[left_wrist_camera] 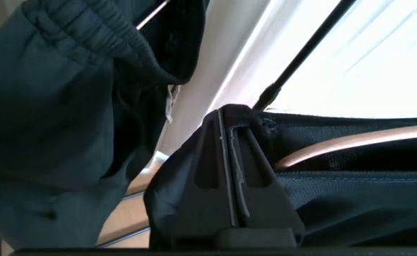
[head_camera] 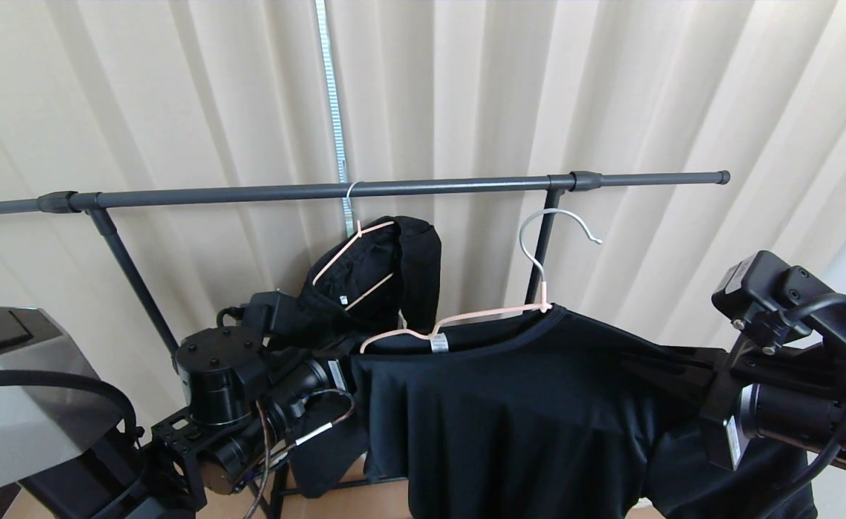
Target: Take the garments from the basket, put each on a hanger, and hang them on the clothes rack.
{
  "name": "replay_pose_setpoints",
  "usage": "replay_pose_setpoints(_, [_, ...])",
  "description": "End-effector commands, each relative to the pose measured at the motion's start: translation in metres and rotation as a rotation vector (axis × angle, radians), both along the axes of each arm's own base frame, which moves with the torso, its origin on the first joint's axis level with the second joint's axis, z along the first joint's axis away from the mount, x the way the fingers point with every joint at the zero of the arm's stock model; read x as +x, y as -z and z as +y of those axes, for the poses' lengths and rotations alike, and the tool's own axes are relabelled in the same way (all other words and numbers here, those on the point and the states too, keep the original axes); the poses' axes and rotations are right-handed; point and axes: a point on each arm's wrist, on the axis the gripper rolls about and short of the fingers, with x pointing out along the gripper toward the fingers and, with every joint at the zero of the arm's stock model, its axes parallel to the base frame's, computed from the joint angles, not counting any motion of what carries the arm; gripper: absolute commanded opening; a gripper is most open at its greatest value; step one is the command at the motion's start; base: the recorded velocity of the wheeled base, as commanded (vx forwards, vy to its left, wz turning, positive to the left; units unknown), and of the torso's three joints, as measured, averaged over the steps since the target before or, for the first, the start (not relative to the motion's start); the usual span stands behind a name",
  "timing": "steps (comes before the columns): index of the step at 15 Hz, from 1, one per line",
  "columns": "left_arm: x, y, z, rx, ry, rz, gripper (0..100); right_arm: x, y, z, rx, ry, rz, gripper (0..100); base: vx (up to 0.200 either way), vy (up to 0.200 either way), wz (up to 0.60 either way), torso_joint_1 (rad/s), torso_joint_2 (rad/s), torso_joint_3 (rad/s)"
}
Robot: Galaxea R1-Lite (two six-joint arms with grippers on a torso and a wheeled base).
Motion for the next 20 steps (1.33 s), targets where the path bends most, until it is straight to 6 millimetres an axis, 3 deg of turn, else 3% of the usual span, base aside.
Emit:
replay_pose_setpoints(1, [-0.005,-0.014,0.003,-0.012,0.002,-0.043,0,-0.001,0.001,-0.001,-0.003,-0.001,0.003,0,0.000,0.000,0.00,0.000,0.00,0.000])
replay_pose_setpoints(5, [-0.024,-0.029,-0.001,-0.011,0.050,-0.087,0,0.005,0.008,0.004,-0.018,0.004,0.025,0,0.000,0.000,0.00,0.000,0.00,0.000])
replay_pose_setpoints(9, [-0.046,-0.030,-0.012,0.018,0.134,-0.092,0,0.009,0.011,0.008,-0.019,0.000,0.029,0,0.000,0.000,0.00,0.000,0.00,0.000])
replay_pose_setpoints(17, [-0.061,-0.035,-0.018,0.037,0.180,-0.119,0,0.015,0.023,0.021,-0.025,0.043,-0.027,0,0.000,0.000,0.00,0.000,0.00,0.000])
replay_pose_setpoints(20, [-0.051,-0.037,-0.008,0.099,0.121,-0.152,0,0.011,0.017,0.017,-0.020,0.089,-0.070,0,0.000,0.000,0.00,0.000,0.00,0.000])
